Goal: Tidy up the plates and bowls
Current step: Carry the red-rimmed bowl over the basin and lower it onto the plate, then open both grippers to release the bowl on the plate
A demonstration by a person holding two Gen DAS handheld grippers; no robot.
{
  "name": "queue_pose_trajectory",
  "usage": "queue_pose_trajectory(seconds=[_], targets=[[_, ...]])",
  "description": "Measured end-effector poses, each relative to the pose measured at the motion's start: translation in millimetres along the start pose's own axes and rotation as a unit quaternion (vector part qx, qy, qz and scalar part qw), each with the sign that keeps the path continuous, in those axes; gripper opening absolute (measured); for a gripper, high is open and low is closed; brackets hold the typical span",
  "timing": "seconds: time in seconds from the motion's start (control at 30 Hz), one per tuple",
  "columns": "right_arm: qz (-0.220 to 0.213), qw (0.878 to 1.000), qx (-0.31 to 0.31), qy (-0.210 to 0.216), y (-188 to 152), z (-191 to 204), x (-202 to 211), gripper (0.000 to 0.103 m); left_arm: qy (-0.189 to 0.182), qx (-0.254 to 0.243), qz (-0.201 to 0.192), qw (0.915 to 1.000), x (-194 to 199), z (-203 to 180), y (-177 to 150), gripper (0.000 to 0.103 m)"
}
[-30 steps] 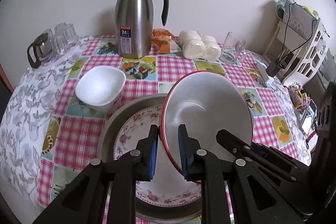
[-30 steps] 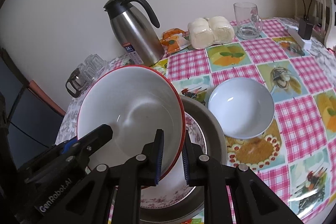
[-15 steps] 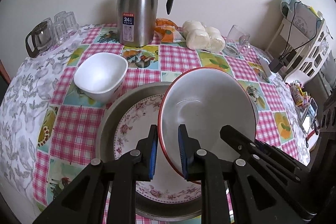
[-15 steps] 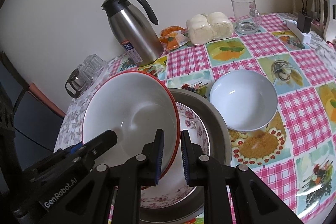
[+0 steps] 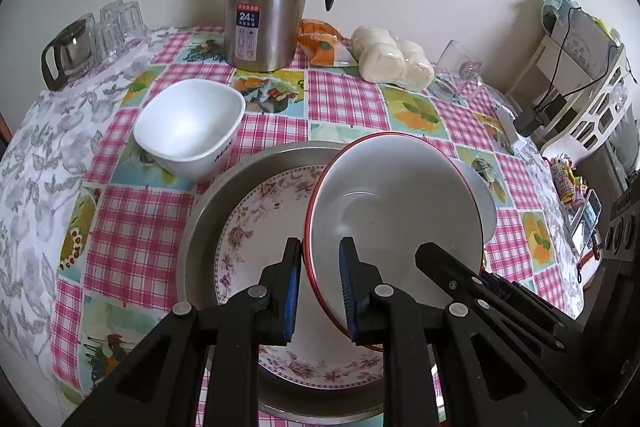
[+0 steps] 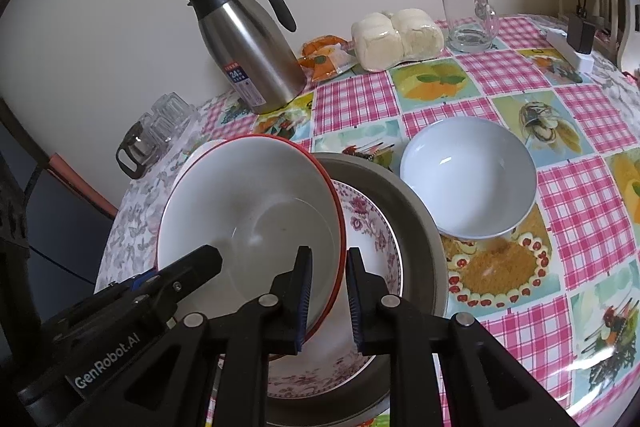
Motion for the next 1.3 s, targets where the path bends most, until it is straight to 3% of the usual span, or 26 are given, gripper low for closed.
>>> queue_pose_trajectory(seconds=[0.7, 0.93, 1.3], targets=[[0.022, 1.000, -0.003, -0.006, -2, 0, -22, 0.019, -0.004, 0.022, 0.031, 0.9993, -21, 13, 0, 0.019], [0.026, 1.000, -0.001, -0.008, -2, 1, -26, 0.021, 0.001, 0.025, 0.038, 0.9990, -27, 14, -1, 0.024], [0.026, 1.000, 0.000, -0.001, 0, 4, -28, 0.026, -0.004, 0.040, 0.047, 0.9981, -31, 20, -2, 0.025]])
Point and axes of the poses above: each gripper's, at about its wrist camera, not at the fingertips, and x roughly against the way its jaws point, z to its left, y to its top, the point moved 6 cm from there along -x, roughly the way its jaws point, and after that the axes turned 10 degrees about z, right-handed, at the moved point
